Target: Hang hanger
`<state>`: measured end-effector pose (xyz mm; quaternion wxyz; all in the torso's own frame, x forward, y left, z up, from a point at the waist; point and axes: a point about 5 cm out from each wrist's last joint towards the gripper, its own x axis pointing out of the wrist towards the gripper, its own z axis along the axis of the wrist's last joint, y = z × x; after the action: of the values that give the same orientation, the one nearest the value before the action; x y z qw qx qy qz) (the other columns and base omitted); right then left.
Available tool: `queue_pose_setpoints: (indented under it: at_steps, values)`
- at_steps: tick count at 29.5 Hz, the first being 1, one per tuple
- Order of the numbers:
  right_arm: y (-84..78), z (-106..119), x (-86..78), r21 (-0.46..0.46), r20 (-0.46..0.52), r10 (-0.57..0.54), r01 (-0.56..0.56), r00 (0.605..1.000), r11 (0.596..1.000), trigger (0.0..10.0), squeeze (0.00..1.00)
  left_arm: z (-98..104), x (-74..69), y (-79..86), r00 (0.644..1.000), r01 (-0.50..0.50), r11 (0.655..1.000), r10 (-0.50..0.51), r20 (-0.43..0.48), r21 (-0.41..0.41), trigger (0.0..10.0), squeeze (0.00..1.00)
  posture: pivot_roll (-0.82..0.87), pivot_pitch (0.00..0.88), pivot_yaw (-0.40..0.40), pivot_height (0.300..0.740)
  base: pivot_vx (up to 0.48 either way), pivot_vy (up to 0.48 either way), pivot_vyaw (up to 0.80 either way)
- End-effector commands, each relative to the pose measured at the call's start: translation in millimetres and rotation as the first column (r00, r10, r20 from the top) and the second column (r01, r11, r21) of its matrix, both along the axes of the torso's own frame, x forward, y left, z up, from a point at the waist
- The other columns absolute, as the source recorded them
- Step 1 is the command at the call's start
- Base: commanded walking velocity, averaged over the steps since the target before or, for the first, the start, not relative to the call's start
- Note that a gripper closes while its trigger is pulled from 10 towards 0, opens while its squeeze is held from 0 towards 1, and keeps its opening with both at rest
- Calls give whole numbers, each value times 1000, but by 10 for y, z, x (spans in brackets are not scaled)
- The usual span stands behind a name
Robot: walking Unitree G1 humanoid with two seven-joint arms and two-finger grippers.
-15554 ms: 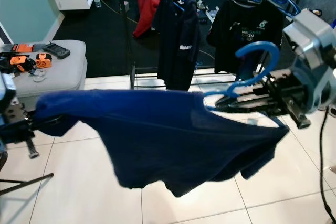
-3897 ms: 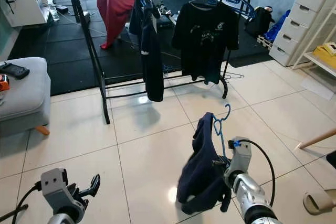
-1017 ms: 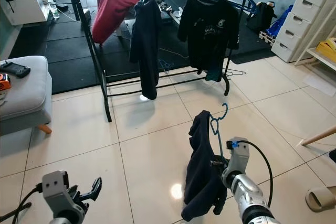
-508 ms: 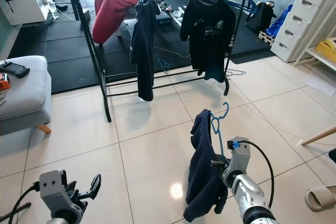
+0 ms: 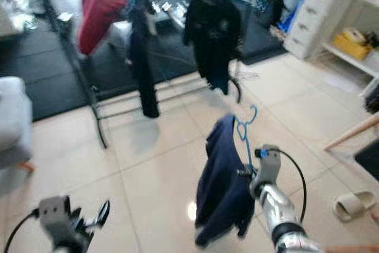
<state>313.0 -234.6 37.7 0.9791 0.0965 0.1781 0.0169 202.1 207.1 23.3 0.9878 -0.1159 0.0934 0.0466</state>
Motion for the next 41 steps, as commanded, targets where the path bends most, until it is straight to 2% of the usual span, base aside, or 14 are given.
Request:
queue_pose_setpoints:
  at_steps: [1,3,7,10,14,18,23,36,41]
  values:
    - [76,72,65,18,40,15,-15,999,1000,10000,0,-75,-102,68,999,-20,1000,21,-46,13,10000,0,-111,132,-26,740,382,0,-800]
    - [76,72,65,18,40,15,-15,999,1000,10000,0,-75,-102,68,999,-20,1000,21,-46,13,10000,0,-111,132,-26,740,382,0,-800]
    - [120,236,173,0,108,53,-53,993,999,10000,0,-53,-76,61,999,-10,1000,11,-36,16,10000,0,-123,133,-28,740,411,0,0]
    - [120,236,173,0,108,53,-53,993,999,10000,0,-53,-76,61,999,-10,1000,11,-36,16,10000,0,-123,133,-28,740,428,0,0]
    - [209,360,254,12,163,95,-98,982,995,10000,0,-27,-53,79,1000,-7,1000,8,-24,20,10000,0,-121,129,-28,740,434,0,0]
    - [253,387,271,22,176,124,-130,977,991,10000,0,-3,-32,83,1000,-9,1000,9,-15,20,10000,0,-121,132,-29,740,438,0,0]
    - [399,428,276,45,194,238,-251,952,967,10000,0,13,-15,81,1000,-17,1000,17,-8,14,10000,0,-129,133,-31,740,440,0,0]
    - [507,544,324,66,230,303,-326,925,943,10000,0,73,52,97,1000,-22,1000,21,13,20,10000,0,-123,140,-28,740,445,0,0]
    - [584,705,367,69,277,357,-389,892,919,10000,0,96,69,119,999,-28,999,28,20,25,10000,0,-124,143,-29,740,445,0,0]
